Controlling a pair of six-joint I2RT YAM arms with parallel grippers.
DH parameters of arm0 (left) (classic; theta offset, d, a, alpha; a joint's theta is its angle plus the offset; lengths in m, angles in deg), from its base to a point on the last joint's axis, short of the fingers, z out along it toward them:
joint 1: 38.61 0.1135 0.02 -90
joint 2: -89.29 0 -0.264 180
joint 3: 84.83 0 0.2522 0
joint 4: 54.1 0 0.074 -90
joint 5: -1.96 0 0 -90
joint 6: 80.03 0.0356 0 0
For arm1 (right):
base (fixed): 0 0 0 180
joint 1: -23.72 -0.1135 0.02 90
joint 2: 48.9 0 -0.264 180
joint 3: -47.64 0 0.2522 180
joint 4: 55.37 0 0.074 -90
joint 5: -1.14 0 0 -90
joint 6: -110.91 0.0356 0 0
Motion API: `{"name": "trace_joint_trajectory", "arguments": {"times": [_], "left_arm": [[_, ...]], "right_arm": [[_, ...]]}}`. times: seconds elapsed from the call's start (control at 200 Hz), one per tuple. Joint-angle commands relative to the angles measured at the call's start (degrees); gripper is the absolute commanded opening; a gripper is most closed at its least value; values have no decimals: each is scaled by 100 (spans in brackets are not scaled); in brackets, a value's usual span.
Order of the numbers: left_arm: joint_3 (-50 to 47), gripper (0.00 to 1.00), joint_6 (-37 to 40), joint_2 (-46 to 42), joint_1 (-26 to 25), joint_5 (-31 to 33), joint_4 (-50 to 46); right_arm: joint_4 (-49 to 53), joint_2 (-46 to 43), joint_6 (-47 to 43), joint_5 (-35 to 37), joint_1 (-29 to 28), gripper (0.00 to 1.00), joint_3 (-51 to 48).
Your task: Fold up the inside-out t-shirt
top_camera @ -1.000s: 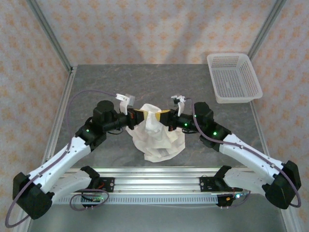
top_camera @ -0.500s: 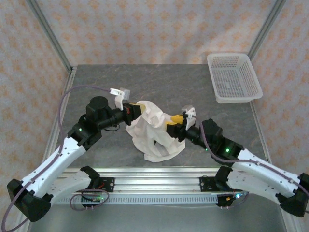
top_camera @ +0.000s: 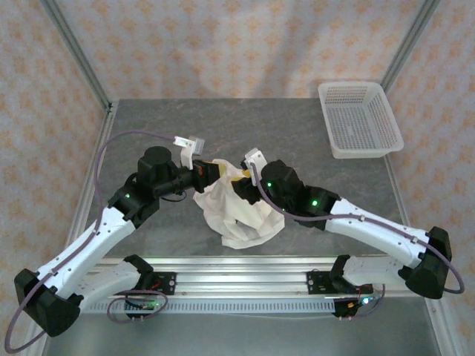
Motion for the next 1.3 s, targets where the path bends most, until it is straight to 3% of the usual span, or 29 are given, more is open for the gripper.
{"name": "trace_joint_trajectory", "arguments": {"times": [0.0,0.235,0.32,0.415,0.56,0.605,0.716,0.861,0.996,1.206,1.296], "left_arm": [[160,0,149,9,-46,-117,-54],[141,0,127,65,-89,-138,47],[186,0,180,83,-98,-157,-13],[187,0,247,53,-97,-95,-107],[125,0,324,-3,-99,9,-210],[99,0,324,-5,-100,9,-204],[96,0,336,13,-100,-8,-199],[127,0,359,35,-98,-23,-206],[139,0,359,56,-98,-34,-203],[88,0,342,-17,-105,7,-223],[95,0,357,-41,-100,37,-254]], "right_arm": [[77,49,-540,-1165,26,47,266],[-348,528,-750,-1006,107,48,281],[-451,679,-743,-766,198,41,369],[-625,701,-660,-526,261,25,357],[-767,463,-470,-813,390,22,162],[-831,352,-410,-935,444,23,57],[-765,131,-460,-1360,525,43,-107],[-898,-248,-262,-1528,769,37,-303],[-1043,-96,-146,-2090,893,43,-251],[-1552,307,460,-3473,1265,44,-252],[-1506,515,500,-3663,1283,44,-156]]}}
